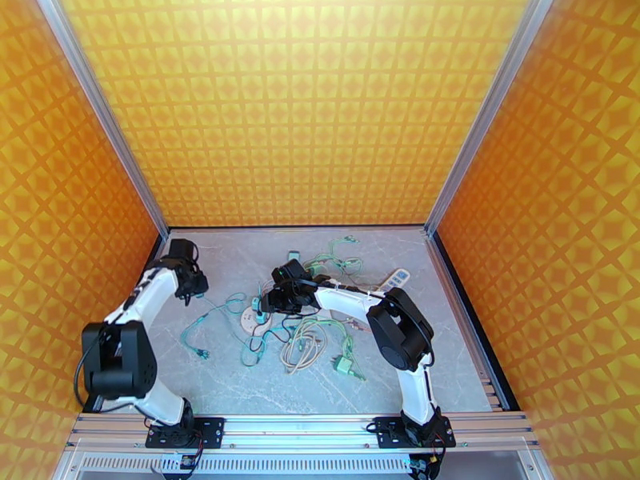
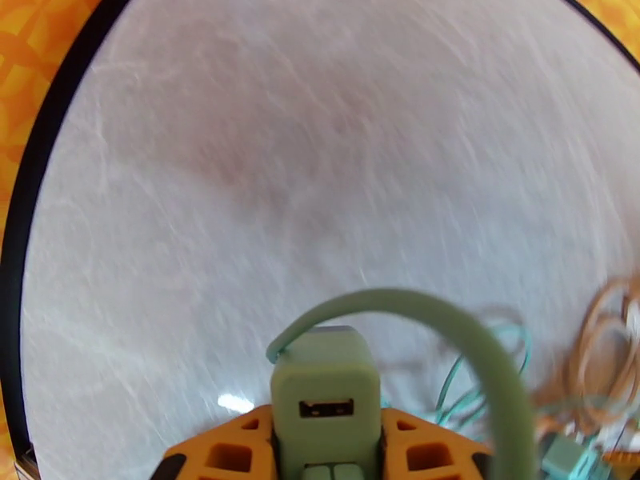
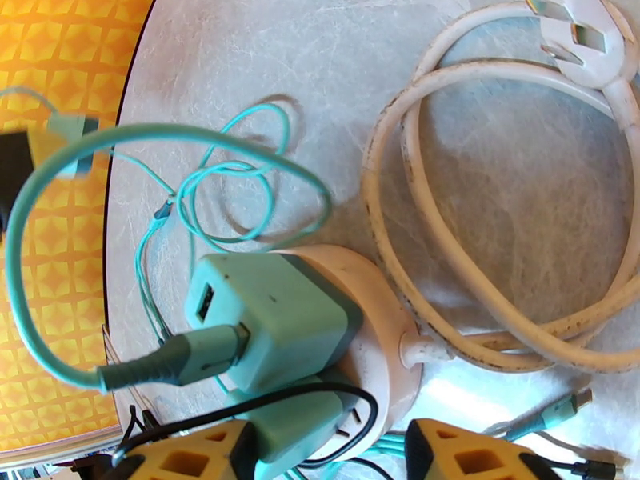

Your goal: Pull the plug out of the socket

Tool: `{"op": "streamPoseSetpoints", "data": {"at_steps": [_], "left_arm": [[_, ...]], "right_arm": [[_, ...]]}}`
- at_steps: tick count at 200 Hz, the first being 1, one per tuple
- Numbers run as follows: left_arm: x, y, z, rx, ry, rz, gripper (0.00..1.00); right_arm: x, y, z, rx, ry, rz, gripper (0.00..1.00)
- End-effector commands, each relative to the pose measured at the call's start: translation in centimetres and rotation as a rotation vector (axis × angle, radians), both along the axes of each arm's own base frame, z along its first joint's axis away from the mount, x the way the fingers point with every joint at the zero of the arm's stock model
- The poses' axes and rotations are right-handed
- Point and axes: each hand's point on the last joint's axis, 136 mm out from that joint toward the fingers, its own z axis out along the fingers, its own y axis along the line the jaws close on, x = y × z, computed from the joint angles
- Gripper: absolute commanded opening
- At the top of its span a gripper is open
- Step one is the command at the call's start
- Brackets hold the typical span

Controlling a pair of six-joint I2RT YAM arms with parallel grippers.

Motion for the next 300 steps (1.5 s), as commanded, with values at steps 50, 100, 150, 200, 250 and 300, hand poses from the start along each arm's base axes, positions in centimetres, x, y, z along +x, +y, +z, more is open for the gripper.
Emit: {"op": "streamPoseSetpoints", "data": {"at_steps": [50, 100, 150, 200, 250, 300], "left_arm": [[2.1, -0.1, -2.6, -0.221, -0.012, 0.018, 0.08], [1.6, 1.2, -4.1, -0.41, -0.033, 0.12, 0.16], [2.1, 0.8, -2.8, -0.572, -0.127, 0.155, 0.52], [1.9, 0.4, 0.7, -0.598, -0.203, 0.147, 0.81], [-0.3, -1.0, 1.7, -0.577, -0.22, 0.09, 0.84], [-3.2, -5.7, 0.0, -0.582, -0.161, -0.023, 0.75]], "right_arm": [[-2.7, -5.0, -8.1, -0.289, 0.132, -0.039, 0.54], [-2.7, -4.9, -8.2, -0.286, 0.136, -0.035, 0.54], [-2.7, -4.8, -8.1, -0.286, 0.136, -0.034, 0.53], [-2.8, -4.9, -8.3, -0.284, 0.14, -0.04, 0.54], [-1.5, -4.7, -5.4, -0.26, 0.061, -0.058, 0.56], [1.3, -4.8, 1.6, -0.238, -0.138, -0.091, 0.62]]}}
